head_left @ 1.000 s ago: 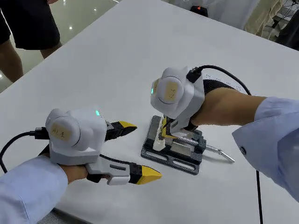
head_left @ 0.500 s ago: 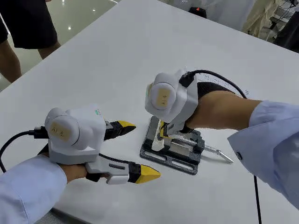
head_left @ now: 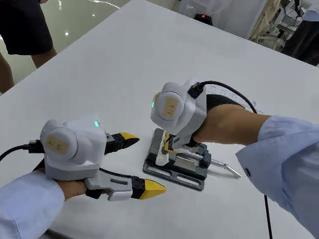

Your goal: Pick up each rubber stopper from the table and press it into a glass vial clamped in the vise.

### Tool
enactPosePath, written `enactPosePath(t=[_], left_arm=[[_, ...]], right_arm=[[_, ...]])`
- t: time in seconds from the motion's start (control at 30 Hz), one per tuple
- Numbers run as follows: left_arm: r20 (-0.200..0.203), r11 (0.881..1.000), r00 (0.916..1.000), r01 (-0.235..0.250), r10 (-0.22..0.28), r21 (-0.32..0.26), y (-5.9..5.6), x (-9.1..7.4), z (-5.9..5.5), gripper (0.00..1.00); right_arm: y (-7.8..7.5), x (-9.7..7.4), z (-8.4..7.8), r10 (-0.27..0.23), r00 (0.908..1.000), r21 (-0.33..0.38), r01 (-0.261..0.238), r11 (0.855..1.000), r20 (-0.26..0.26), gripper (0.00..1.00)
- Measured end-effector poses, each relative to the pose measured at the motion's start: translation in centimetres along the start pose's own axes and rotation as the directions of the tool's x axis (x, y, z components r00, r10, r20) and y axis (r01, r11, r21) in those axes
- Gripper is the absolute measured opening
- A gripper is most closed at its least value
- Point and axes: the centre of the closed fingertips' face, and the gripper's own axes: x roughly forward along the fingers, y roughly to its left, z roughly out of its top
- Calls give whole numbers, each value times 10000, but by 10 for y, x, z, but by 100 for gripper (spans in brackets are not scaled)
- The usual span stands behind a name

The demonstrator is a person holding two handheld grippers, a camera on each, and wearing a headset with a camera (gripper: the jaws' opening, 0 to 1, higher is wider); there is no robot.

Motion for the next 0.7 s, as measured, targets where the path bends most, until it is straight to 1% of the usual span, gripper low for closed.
enactPosePath(t=[0.17,0.33,0.6,0.7], left_arm=[[-180,9999,9998,113,-111,104,-6,1,-3,73],[-190,9999,9998,47,-45,92,-5,-1,-3,73],[-189,10000,9998,-21,23,96,-3,-3,-4,73],[-208,10000,9998,-27,29,91,-3,-3,-4,73]], right_arm=[[0,0,0,-70,9999,2,70,10000,73,0],[0,0,0,-36,9999,88,35,10000,153,0],[-1,0,1,141,9993,339,-153,9993,353,0],[-1,0,1,150,9992,315,-162,9994,381,0]])
